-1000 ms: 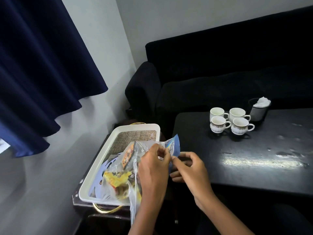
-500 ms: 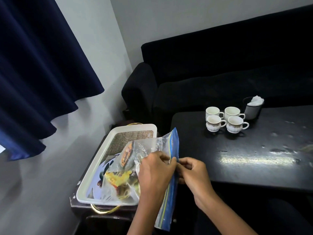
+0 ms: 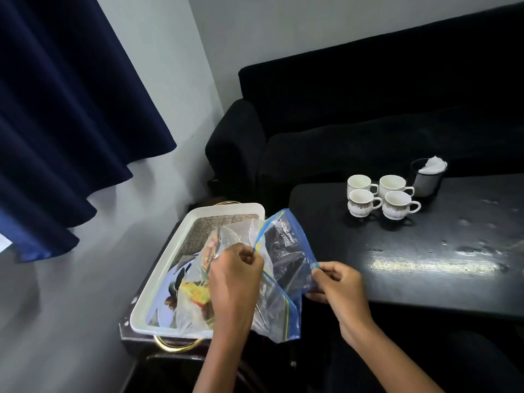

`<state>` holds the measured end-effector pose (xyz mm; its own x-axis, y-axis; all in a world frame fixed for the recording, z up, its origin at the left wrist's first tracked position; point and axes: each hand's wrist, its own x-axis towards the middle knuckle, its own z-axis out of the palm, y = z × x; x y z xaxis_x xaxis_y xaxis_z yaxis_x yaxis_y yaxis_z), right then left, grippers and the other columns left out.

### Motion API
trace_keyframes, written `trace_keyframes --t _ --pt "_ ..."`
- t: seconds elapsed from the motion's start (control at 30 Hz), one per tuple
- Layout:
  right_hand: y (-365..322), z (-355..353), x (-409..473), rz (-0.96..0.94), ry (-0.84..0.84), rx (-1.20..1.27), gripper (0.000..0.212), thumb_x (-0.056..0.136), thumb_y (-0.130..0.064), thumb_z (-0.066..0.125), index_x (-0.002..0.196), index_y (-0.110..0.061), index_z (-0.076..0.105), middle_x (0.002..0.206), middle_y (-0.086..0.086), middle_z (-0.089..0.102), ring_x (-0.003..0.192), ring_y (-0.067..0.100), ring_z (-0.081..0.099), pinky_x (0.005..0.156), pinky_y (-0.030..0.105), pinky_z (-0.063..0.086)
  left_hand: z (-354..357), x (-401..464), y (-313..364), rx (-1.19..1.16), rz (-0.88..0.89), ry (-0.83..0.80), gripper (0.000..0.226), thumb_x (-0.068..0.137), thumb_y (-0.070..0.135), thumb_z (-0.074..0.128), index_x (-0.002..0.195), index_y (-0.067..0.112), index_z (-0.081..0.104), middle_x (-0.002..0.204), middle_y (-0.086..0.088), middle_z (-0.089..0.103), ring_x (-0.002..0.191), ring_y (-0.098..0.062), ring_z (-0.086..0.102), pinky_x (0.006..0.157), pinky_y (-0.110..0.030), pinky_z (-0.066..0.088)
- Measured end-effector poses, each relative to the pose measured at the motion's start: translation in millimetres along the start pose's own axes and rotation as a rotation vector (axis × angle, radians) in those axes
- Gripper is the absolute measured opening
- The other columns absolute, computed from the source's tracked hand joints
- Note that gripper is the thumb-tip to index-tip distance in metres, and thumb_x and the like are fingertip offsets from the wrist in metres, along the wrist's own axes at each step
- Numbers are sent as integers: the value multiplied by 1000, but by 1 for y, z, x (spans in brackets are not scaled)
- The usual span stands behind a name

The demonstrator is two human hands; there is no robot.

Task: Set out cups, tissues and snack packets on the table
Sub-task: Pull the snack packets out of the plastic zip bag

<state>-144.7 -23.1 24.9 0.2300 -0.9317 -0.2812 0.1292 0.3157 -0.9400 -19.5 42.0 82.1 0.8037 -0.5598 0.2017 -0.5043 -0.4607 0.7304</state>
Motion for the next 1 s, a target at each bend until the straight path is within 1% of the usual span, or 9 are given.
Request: trace_keyframes --t 0.1,0.2,0.4,0.57,0.67,0.77,0.87,0.93,1.0 --pt "-7 0 -9 33 -98 25 3 86 -7 63 88 -8 65 76 15 68 58 21 65 53 29 57 4 -1 2 -18 34 7 14 78 21 65 66 26 64 61 9 66 60 -12 64 62 -31 53" --pt "-13 3 -25 79 -181 -12 19 81 -13 70 98 -11 60 83 20 68 57 23 66 55 35 57 7 -2 2 -6 85 42 7 80 22 66 74 24 70 67 9 70 63 -9 64 64 -28 51" --pt "-9 3 -60 191 -286 -18 40 80 -5 69 112 -14 47 75 18 63 44 20 61 43 27 52 2 -7 5 5 110 100 8 82 23 66 81 20 73 74 6 73 68 -13 66 66 -27 49" --pt "-9 3 -69 106 -297 -37 44 75 10 64 108 -16 52 65 12 64 52 18 63 50 28 54 -7 -15 12 85 45 -69 26 79 39 68 99 23 71 92 8 72 86 -16 66 77 -30 49" --pt "-12 1 -66 58 -265 -52 47 72 9 65 105 -21 53 64 10 65 56 20 63 60 36 58 -12 -30 13 273 39 -176 41 72 52 68 107 30 68 103 13 70 96 -15 65 78 -29 47" --pt "-11 -1 -64 7 -255 -68 47 70 6 64 101 -27 51 56 1 62 48 12 58 53 29 54 -16 -50 9 349 21 -227 35 74 52 64 104 34 70 102 9 72 103 -19 65 86 -33 50" --pt "-7 -3 -63 -3 -252 -110 49 68 4 64 100 -30 48 54 0 61 50 14 59 63 37 57 -22 -56 5 327 21 -164 16 81 37 59 87 30 72 91 0 74 93 -27 66 76 -31 48" --pt "-6 -6 -61 -18 -219 -154 49 67 5 63 98 -30 47 56 1 60 53 17 60 67 42 56 -28 -55 1 317 20 -78 15 82 32 60 88 28 73 88 -2 74 88 -29 66 71 -29 43" --pt "-6 -11 -58 -31 -173 -181 47 67 4 63 96 -30 46 57 2 61 55 20 61 66 42 56 -33 -50 -4 301 1 -1 17 83 30 60 93 30 74 89 -3 74 88 -30 65 77 -32 44"
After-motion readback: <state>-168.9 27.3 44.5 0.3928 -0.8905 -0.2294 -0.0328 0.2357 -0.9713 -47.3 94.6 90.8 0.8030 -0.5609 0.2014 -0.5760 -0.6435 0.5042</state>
